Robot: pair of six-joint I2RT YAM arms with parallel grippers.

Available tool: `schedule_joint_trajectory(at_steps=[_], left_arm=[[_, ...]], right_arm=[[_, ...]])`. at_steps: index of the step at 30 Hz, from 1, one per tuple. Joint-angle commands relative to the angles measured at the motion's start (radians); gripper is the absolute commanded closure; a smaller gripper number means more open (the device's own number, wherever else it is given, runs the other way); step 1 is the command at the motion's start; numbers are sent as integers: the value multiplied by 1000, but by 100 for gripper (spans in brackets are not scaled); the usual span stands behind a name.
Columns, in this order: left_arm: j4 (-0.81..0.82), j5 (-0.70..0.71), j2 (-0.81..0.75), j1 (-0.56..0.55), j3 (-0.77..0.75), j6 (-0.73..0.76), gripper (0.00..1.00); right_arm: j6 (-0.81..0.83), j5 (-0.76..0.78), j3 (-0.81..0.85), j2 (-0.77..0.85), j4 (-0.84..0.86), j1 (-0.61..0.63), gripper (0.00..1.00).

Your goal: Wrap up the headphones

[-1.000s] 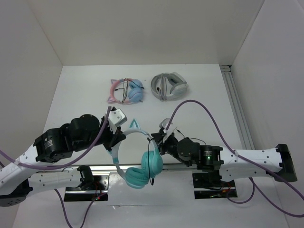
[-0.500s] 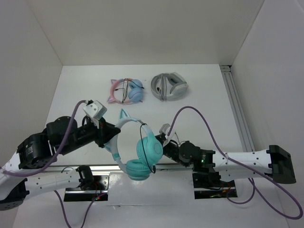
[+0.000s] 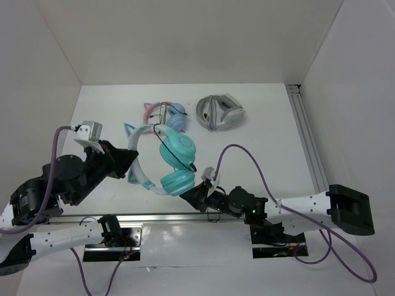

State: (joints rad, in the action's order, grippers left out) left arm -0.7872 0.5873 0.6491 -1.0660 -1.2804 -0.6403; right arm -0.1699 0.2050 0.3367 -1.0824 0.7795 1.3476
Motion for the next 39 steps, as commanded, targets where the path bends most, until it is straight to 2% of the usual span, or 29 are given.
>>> schedule_joint_trajectory(at_steps=[1,7,9,13,18,24,28,29,33,36,39], left_arm=[[23,187,43,-2,-69,-191,100],[-53,376,110,-2,-100,-271,100],[-66,439,145,9,-100,-297,100],[-75,496,213,52,-91,-320,100],[-75,540,262,129,-69,-345,100],[-75,530,310,225,10,-378,100],[-75,552,310,225,73,-352,100],[-75,552,320,225,73,-343,100],[-222,552,414,199,1,-377,100],[-456,571,516,135,-71,-484,100],[-553,562,625,103,-105,-487,100]], right_arm=[[-60,-105,-31,-20,179,4,81],[-82,-105,-93,-30,279,82,81],[-108,-139,-107,-39,317,100,84],[-120,-148,-116,-89,369,133,99],[-120,-148,-75,-131,359,177,100],[-62,-110,54,-145,184,257,100],[-19,-32,136,-77,11,280,100],[-10,-18,181,-48,-76,280,100],[47,56,346,2,-334,280,100],[118,131,491,3,-526,280,100],[156,192,619,3,-692,280,100]])
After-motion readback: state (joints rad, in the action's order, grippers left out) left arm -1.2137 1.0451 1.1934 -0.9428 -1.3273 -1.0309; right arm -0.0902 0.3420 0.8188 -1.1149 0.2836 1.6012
